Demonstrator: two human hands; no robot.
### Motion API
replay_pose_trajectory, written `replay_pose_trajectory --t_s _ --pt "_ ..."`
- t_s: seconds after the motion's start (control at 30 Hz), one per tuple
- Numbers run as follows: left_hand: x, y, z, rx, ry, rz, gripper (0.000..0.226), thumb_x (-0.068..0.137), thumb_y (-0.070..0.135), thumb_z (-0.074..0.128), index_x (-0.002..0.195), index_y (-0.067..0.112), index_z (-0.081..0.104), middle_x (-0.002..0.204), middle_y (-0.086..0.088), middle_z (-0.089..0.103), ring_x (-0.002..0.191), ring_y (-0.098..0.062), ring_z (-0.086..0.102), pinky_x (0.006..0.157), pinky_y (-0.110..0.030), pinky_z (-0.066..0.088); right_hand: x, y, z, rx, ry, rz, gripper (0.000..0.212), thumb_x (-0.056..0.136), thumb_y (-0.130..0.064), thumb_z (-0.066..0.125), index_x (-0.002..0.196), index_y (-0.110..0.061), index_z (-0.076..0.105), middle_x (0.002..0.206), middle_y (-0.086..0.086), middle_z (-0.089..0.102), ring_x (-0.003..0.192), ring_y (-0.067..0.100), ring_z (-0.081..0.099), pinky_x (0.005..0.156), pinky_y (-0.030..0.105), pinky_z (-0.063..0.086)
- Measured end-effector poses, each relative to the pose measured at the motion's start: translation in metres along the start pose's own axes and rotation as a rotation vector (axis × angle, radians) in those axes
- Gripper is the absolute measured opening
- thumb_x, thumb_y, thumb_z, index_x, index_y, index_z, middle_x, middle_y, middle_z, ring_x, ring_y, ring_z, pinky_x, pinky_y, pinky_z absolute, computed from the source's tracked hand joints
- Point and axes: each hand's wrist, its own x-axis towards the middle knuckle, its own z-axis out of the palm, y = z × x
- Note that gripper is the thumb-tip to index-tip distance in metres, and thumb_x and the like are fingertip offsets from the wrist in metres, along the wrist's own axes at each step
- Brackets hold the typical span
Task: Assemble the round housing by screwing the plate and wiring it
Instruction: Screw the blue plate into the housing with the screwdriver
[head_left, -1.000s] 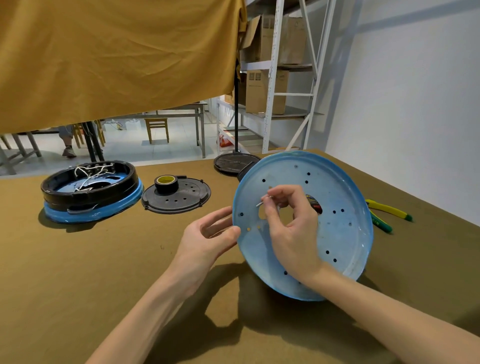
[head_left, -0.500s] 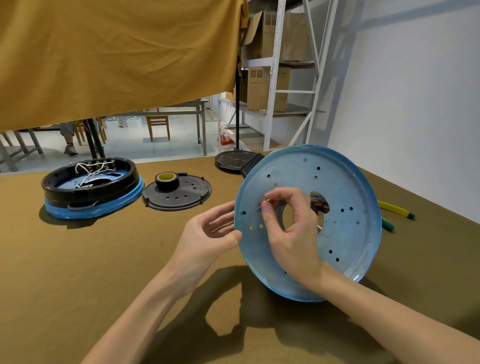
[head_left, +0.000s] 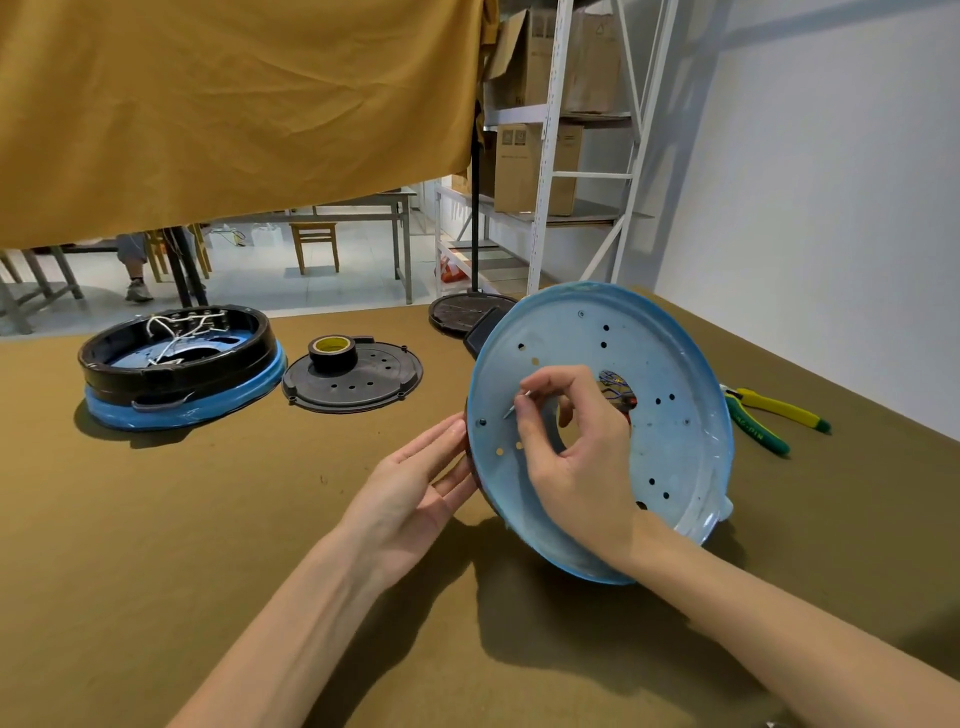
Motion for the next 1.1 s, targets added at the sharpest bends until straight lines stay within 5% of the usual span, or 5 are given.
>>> replay_pose_trajectory --t_s 0.1,0.3,0.67,0.93,1.1 --pt "0.001 -0.002 -0.001 -0.17 0.053 -0.104 0.021 0.082 0.012 0.079 0.101 0.004 0.081 0.115 -0.018 0.075 0.104 -0.026 0.075 0.079 -0.034 0.063 0.002 0.001 0.003 -0.029 -0.001 -0.004 0.014 0.095 -0.02 0.065 0.104 -0.01 0.064 0.093 -0.009 0.064 0.085 0.005 0.063 0.07 0.013 0.048" --pt "-0.002 -0.006 0.003 -0.229 0.113 -0.132 0.024 0.071 0.01 0.081 0.092 -0.001 0.082 0.106 -0.019 0.077 0.096 -0.029 0.077 0.068 -0.035 0.064 0.001 0.005 0.009 -0.108 0.015 -0.018 0.013 0.094 -0.021 0.068 0.104 -0.013 0.064 0.091 -0.004 0.068 0.082 0.012 0.064 0.064 0.035 0.057" --pt "-0.006 -0.011 0.005 -0.171 0.002 -0.142 0.024 0.079 0.029 0.076 0.095 0.013 0.083 0.112 -0.018 0.076 0.098 -0.029 0.076 0.074 -0.042 0.063 0.006 0.003 0.007 -0.034 -0.06 0.006 0.012 0.094 -0.014 0.067 0.105 -0.012 0.062 0.096 -0.011 0.063 0.09 0.007 0.064 0.069 0.015 0.053" --pt "0.001 -0.013 0.011 -0.199 0.028 -0.151 0.027 0.077 0.028 0.077 0.09 0.006 0.084 0.109 -0.018 0.077 0.086 -0.027 0.078 0.062 -0.037 0.063 0.006 -0.004 0.003 0.141 -0.044 0.101 0.011 0.094 -0.007 0.069 0.101 -0.01 0.062 0.092 -0.004 0.067 0.089 0.014 0.066 0.071 0.02 0.054" --pt "0.004 -0.011 0.012 -0.188 0.019 -0.128 0.024 0.07 0.03 0.078 0.08 0.009 0.084 0.1 -0.015 0.079 0.079 -0.025 0.078 0.059 -0.036 0.062 0.007 -0.005 0.003 0.175 -0.063 0.144 0.012 0.093 -0.006 0.069 0.102 -0.009 0.062 0.091 0.001 0.068 0.086 0.019 0.067 0.071 0.036 0.059"
